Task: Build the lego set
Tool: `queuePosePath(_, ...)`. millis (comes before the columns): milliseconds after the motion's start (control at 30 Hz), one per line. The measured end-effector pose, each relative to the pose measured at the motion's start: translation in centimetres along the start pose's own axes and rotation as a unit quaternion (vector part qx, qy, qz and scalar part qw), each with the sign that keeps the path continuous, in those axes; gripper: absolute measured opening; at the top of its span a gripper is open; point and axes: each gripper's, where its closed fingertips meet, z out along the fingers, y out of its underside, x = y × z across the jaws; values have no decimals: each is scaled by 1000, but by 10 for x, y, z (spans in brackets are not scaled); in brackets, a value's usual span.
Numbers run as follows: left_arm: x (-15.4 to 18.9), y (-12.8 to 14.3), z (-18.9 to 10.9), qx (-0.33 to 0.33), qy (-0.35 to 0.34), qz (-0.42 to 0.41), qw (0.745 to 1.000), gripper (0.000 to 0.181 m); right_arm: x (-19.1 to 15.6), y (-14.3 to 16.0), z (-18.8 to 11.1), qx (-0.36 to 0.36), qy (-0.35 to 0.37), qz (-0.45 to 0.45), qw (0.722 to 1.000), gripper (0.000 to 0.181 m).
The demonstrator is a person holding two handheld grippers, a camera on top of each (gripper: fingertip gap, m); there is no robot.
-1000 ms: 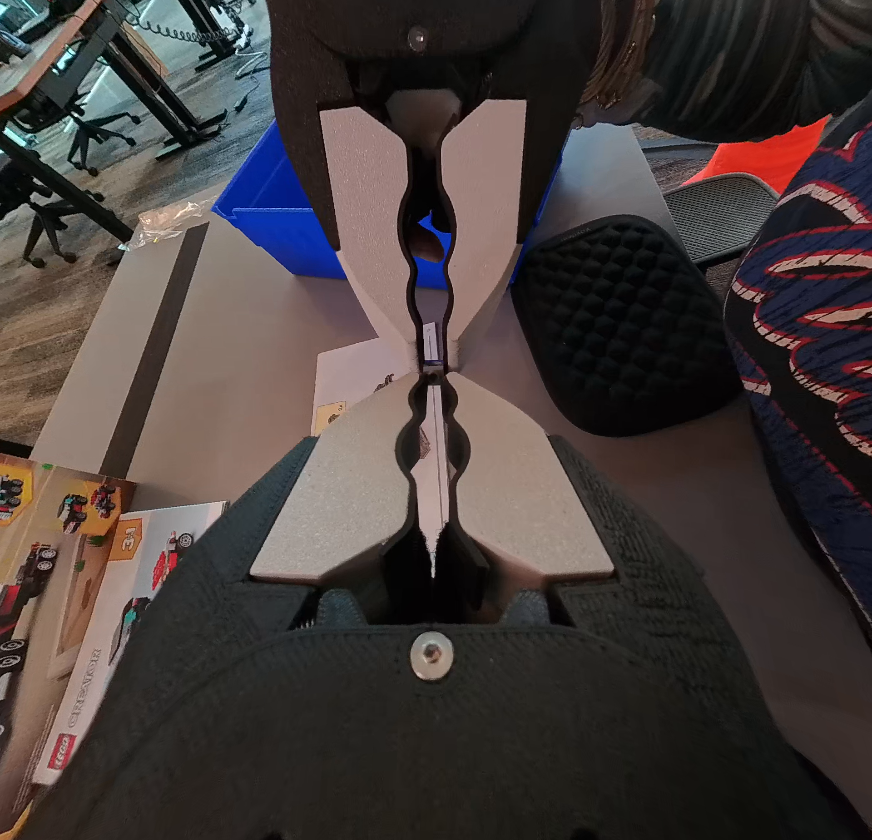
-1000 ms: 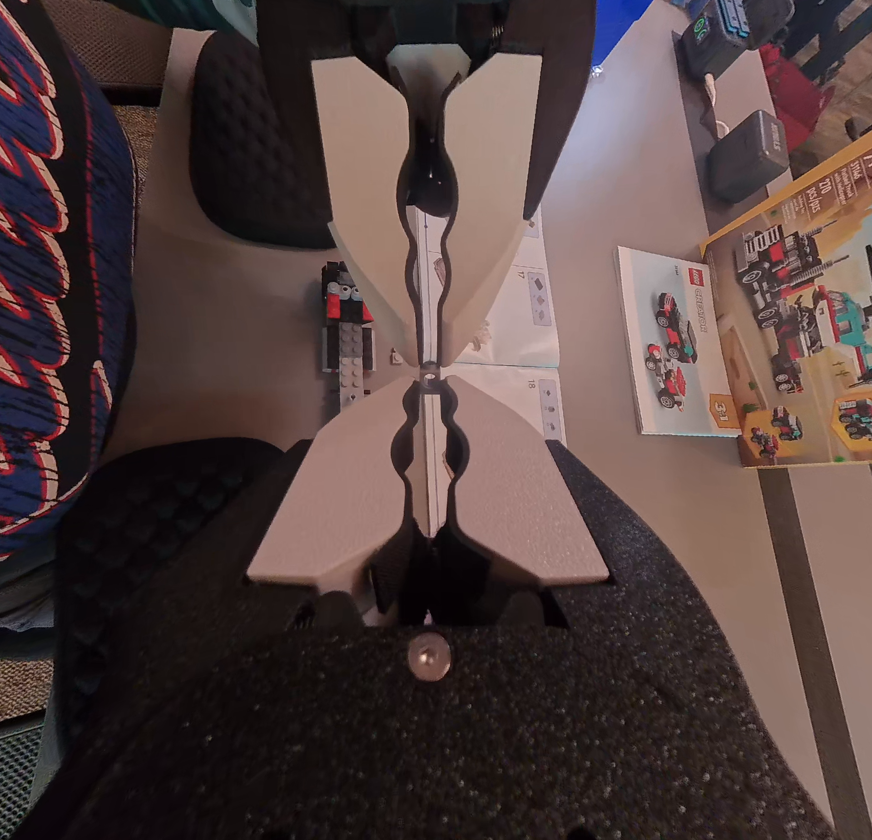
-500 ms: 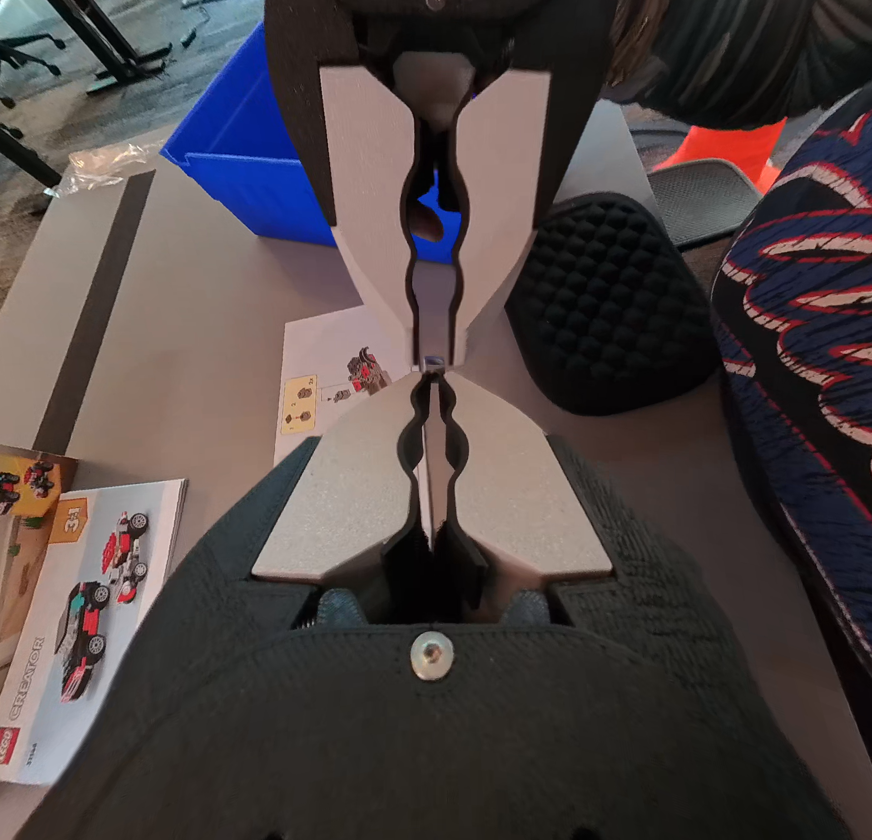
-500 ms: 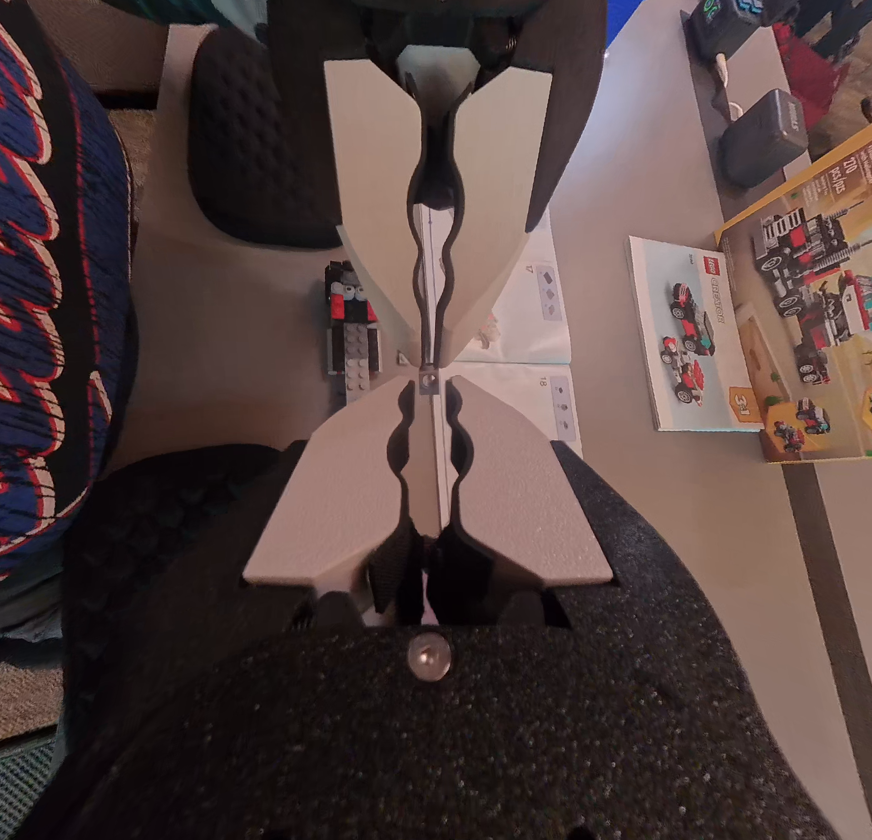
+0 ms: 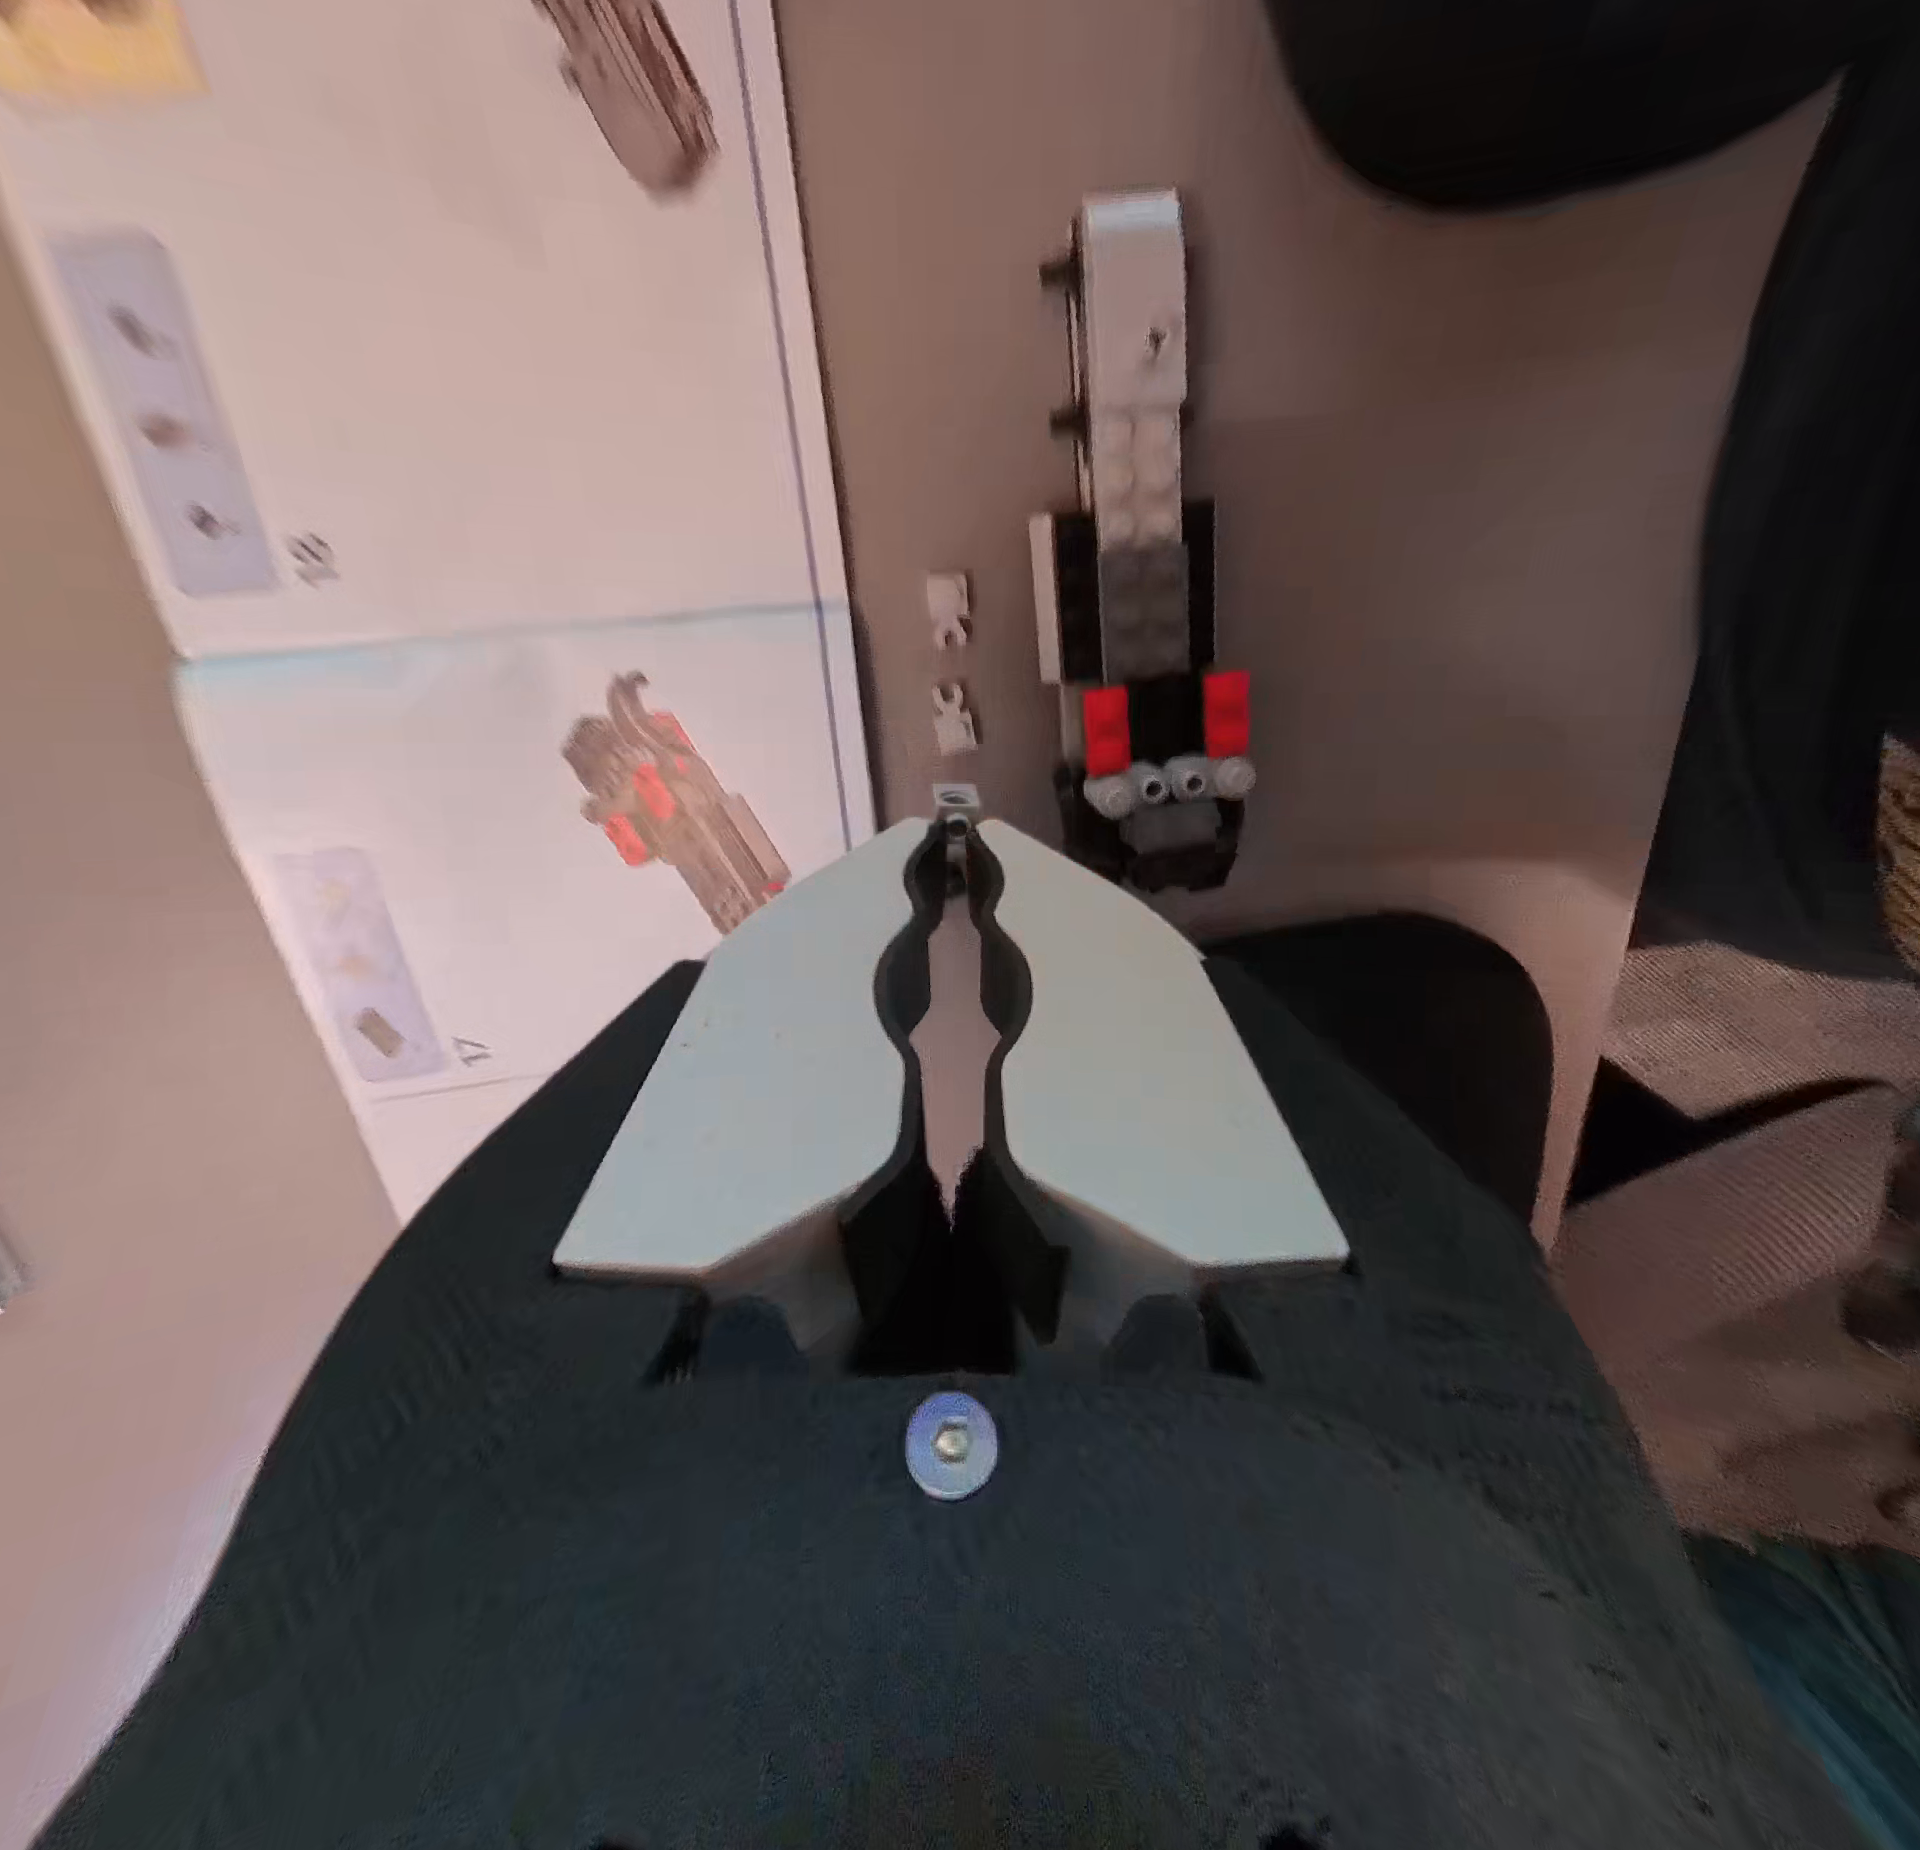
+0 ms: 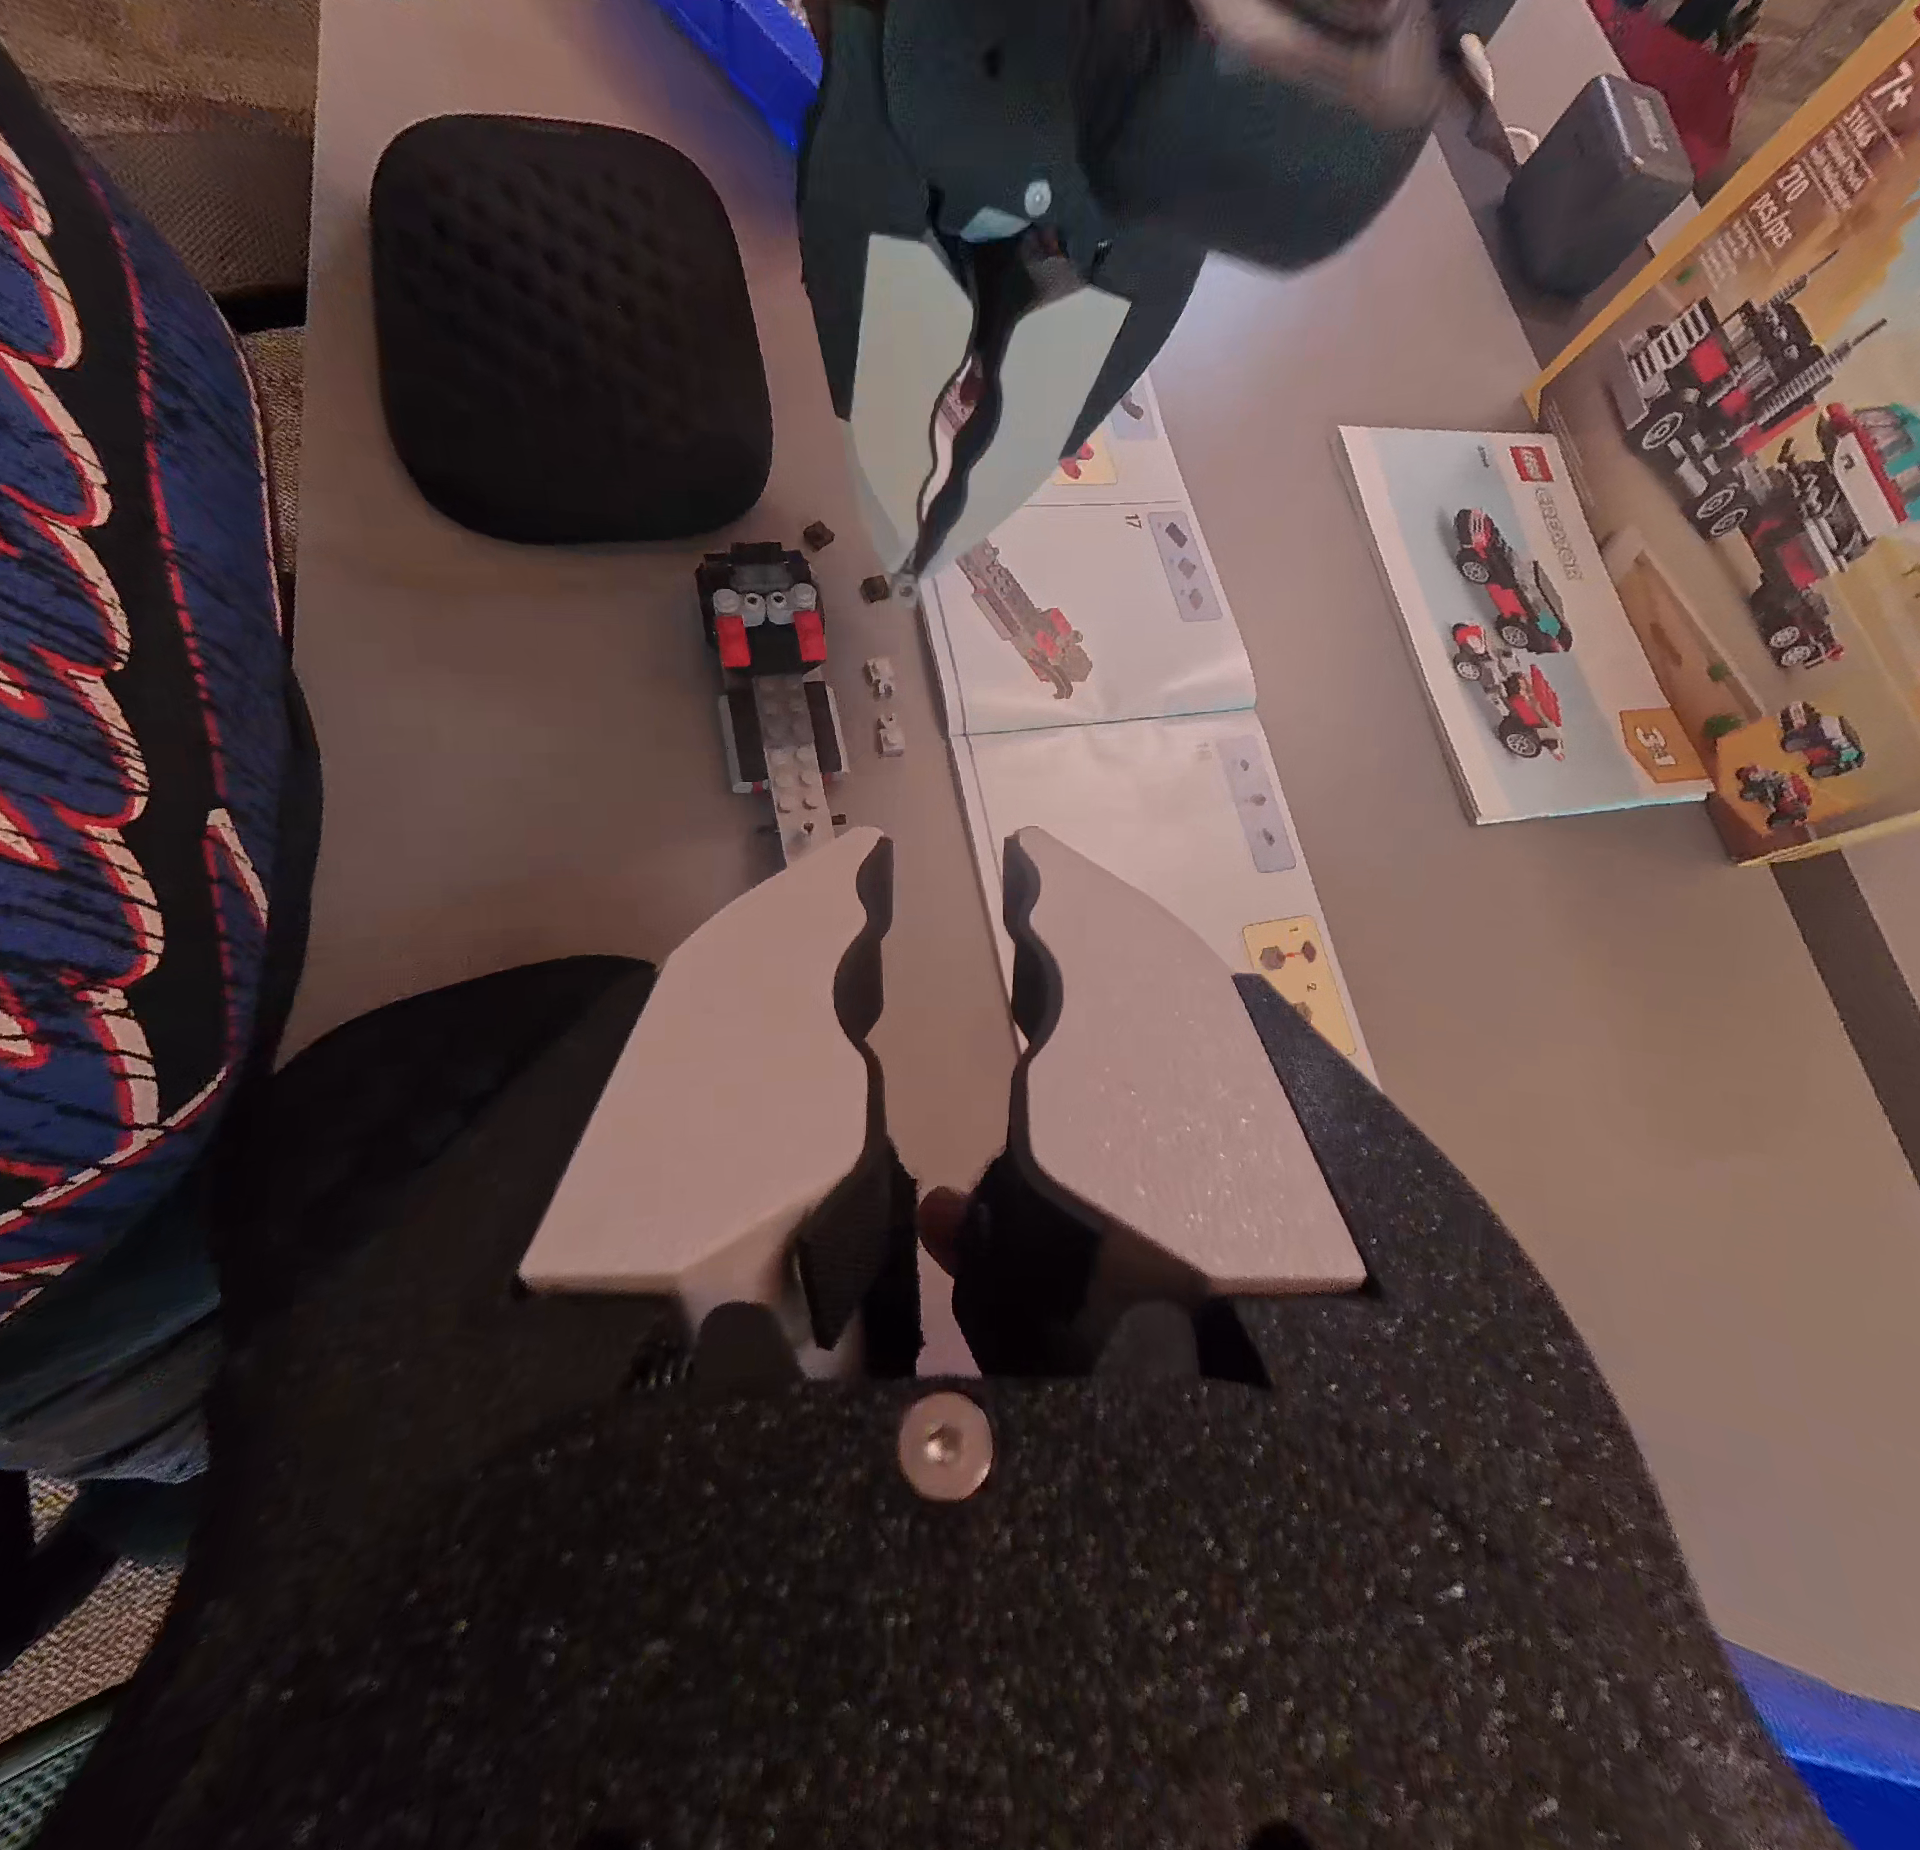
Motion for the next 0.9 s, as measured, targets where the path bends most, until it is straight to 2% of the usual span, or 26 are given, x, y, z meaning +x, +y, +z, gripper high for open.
queuePosePath(100, 4, 12, 9, -45, 26, -15, 999, 4, -1, 3, -1, -1, -1, 5, 1000, 19)
queuePosePath(433, 4, 17, 22, -83, 22, -22, 996, 4, -1, 6, -2, 1, -2, 7, 1000, 16)
queuePosePath(900, 5, 17, 27, -82, 8, -27, 996, 5, -1, 9, 2, -2, -8, 11, 1000, 16)
